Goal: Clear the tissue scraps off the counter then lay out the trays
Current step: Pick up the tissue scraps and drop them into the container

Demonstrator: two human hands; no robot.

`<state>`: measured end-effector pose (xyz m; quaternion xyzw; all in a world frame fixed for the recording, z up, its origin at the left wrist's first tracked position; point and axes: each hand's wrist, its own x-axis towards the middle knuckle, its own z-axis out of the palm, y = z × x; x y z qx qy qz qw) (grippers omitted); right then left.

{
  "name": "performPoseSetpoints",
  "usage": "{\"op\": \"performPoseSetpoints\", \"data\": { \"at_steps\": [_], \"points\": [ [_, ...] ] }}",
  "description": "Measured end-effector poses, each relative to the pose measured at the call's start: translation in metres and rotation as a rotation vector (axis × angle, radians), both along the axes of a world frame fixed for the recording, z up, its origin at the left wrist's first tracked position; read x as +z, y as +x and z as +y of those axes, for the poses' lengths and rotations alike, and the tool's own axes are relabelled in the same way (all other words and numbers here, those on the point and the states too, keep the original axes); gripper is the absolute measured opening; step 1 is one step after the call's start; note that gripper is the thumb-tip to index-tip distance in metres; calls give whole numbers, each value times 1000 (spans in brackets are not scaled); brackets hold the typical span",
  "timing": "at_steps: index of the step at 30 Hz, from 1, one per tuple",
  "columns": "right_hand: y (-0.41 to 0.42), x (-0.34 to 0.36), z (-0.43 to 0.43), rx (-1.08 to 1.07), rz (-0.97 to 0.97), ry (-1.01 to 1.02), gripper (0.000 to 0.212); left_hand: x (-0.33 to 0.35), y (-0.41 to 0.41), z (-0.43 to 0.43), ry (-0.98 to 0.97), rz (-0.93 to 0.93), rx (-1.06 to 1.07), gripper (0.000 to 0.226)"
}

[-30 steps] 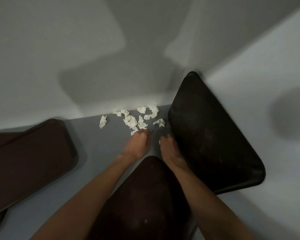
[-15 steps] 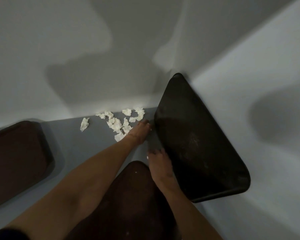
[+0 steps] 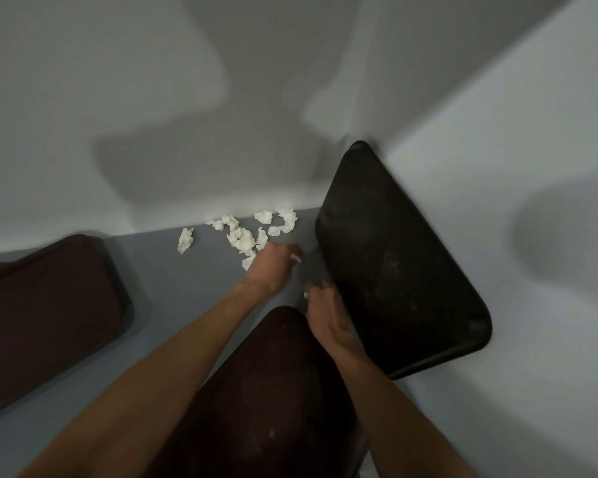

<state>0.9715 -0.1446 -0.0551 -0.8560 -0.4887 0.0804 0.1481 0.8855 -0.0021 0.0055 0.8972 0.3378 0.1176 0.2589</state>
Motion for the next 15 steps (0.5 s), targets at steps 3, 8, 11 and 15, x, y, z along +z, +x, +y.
{"op": "performPoseSetpoints", "data": {
  "at_steps": [3, 8, 11, 15],
  "points": [
    [-11, 22, -7, -48, 11, 66, 29, 17, -38, -11, -5, -50, 11, 30],
    [-41, 52, -39, -105, 151, 250, 26, 34, -93, -43, -57, -63, 80, 15],
    [-65, 69, -67, -138, 227, 339, 20, 46, -118, -73, -105, -77, 101, 10],
    [-105, 88, -114, -240, 264, 428, 16, 63, -146, -113, -199, -81, 69, 27]
  ]
}}
